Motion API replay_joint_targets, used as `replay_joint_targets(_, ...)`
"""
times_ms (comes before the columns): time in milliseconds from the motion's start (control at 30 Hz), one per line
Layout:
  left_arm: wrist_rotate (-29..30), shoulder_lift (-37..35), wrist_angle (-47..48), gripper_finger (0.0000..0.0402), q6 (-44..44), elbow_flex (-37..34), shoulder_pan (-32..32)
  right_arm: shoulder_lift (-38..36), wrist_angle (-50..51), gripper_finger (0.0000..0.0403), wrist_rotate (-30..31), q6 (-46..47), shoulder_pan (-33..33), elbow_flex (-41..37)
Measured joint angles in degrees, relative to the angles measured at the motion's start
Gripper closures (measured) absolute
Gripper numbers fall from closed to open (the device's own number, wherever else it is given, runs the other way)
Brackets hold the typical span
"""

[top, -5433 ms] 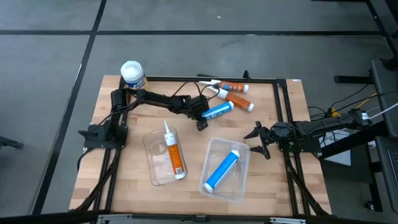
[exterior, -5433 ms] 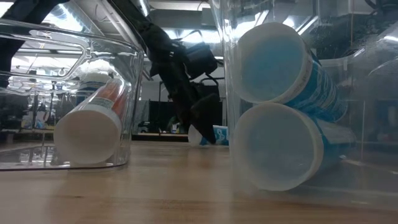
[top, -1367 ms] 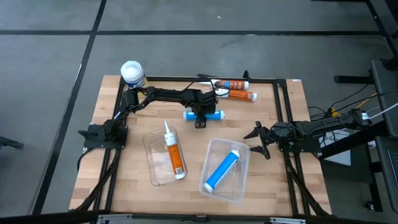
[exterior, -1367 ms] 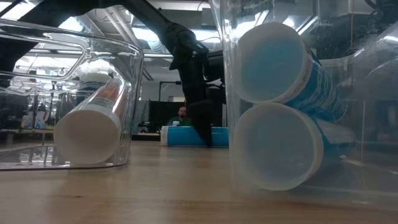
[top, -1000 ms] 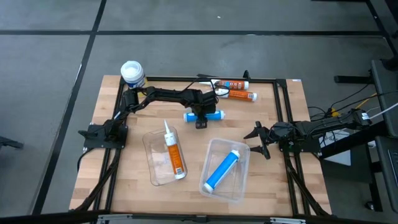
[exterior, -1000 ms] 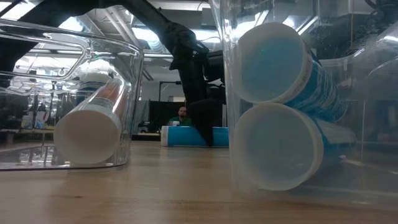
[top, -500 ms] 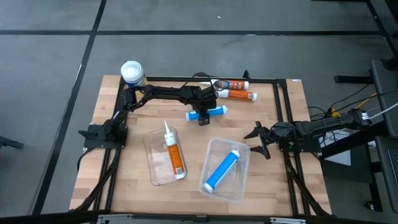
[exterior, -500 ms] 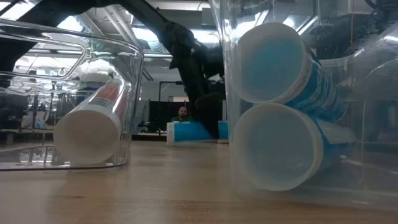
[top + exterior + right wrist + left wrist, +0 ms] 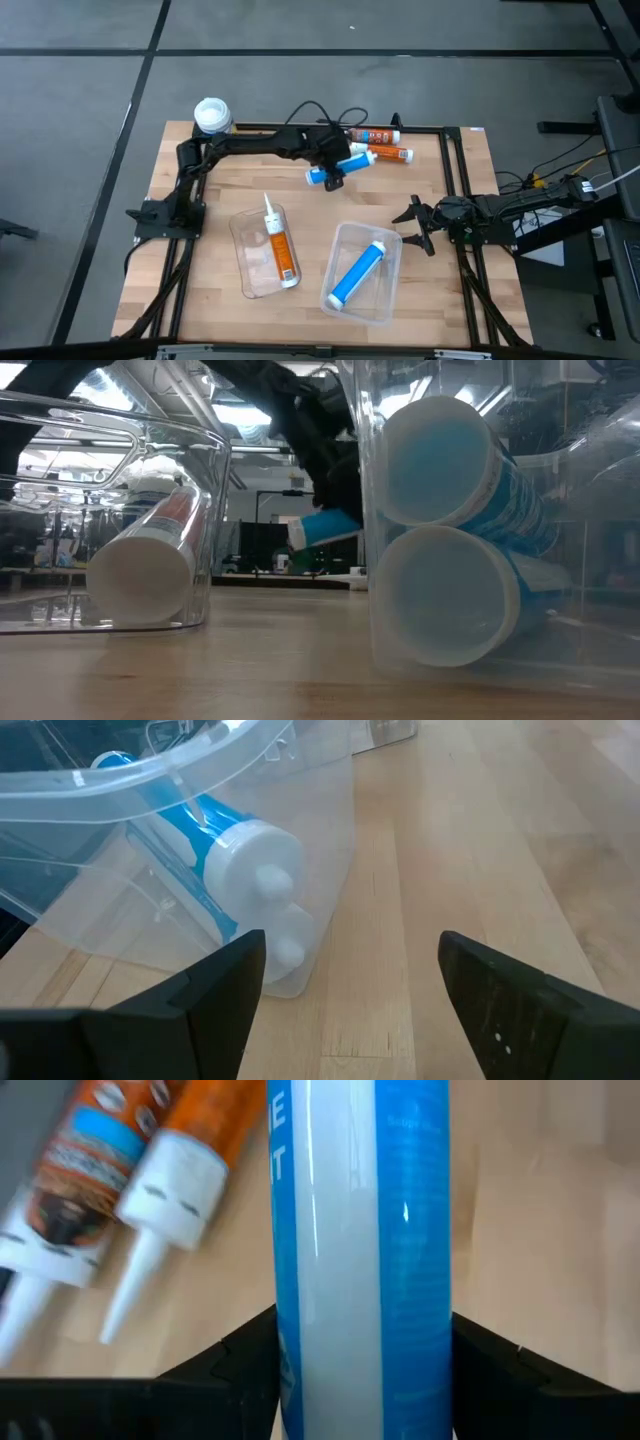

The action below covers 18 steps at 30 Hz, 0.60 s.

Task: Pick & place silicon tubes, Sealant and Lysol wipes
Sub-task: Put the blue sealant into the right transparent bin

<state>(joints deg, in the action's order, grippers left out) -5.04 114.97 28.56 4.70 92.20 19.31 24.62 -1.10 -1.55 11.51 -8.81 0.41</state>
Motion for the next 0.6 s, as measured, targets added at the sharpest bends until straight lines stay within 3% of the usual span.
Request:
replay_joint_targets(433,-0.8,-6.7,-5.5,0.0193,-4.0,0.1,-0.3,0.0,0.0,0.0105,0.0,0.0,0.0,0.0)
replay_joint_targets(600,-4.1,-7.8,-9.9,0.0193,-4.2,0.1,-1.4,0.0,0.0,0.0105,0.0,0.0,0.0,0.0)
